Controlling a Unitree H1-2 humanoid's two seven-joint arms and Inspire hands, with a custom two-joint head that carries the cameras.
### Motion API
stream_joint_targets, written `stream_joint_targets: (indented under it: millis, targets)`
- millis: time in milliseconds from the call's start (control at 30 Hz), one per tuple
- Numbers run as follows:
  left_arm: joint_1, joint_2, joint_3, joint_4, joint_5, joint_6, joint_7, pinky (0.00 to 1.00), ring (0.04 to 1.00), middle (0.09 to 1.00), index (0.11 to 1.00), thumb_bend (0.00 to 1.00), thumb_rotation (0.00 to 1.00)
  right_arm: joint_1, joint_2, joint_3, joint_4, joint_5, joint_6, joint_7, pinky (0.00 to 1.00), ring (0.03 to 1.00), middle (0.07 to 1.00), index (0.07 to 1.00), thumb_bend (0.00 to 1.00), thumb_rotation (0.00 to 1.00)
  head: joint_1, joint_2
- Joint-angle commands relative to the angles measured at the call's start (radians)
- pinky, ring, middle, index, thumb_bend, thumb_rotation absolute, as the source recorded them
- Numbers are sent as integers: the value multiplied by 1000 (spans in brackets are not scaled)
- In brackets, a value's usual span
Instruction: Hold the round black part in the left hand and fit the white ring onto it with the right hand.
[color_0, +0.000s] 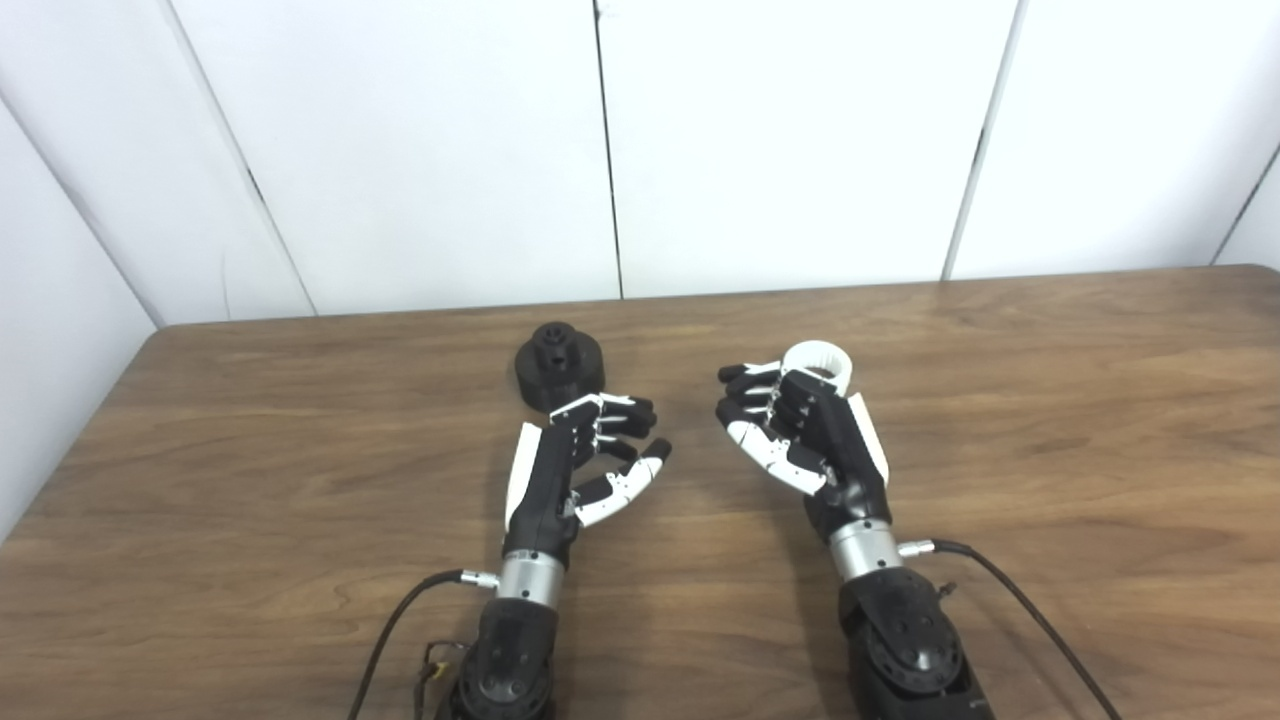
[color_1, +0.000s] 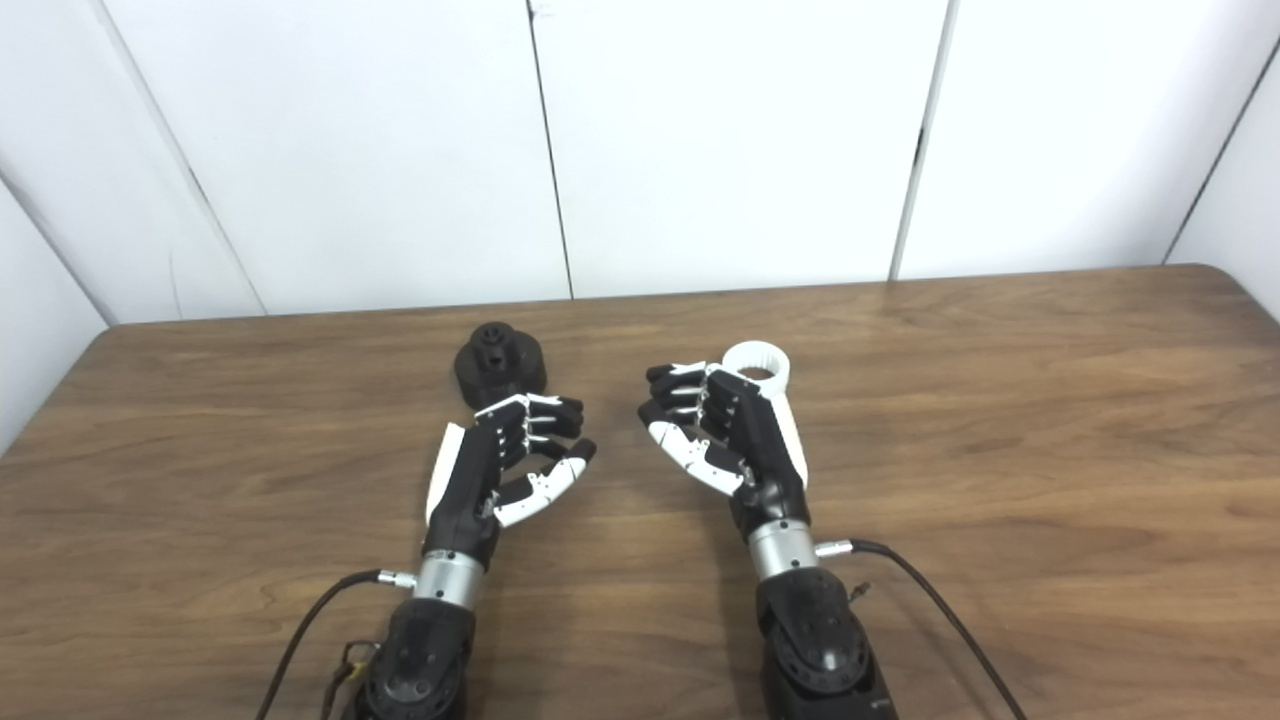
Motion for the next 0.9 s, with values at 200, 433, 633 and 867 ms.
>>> stream_joint_targets:
  millis: [200, 433, 633, 867]
  targets:
    - [-17, -5, 1, -35, 0, -29, 7, 526, 614, 675, 498, 492, 77, 60, -25, -6, 51, 5, -17, 14, 501, 587, 671, 498, 505, 156, -3, 1]
    - [-20, -6, 0, -31, -2, -31, 5, 521, 608, 671, 498, 492, 77, 59, -25, -9, 58, 12, -30, 17, 487, 574, 663, 498, 505, 154, -5, 2]
    - [-22, -5, -1, -24, -2, -35, 5, 525, 612, 674, 498, 492, 77, 56, -28, -12, 65, 13, -29, 18, 485, 576, 666, 498, 505, 155, 34, -7]
    - [-28, -27, -10, 12, 2, -54, 15, 527, 618, 681, 498, 494, 74, 59, -56, -27, 88, 35, -42, 40, 509, 601, 673, 498, 505, 157, 168, -34]
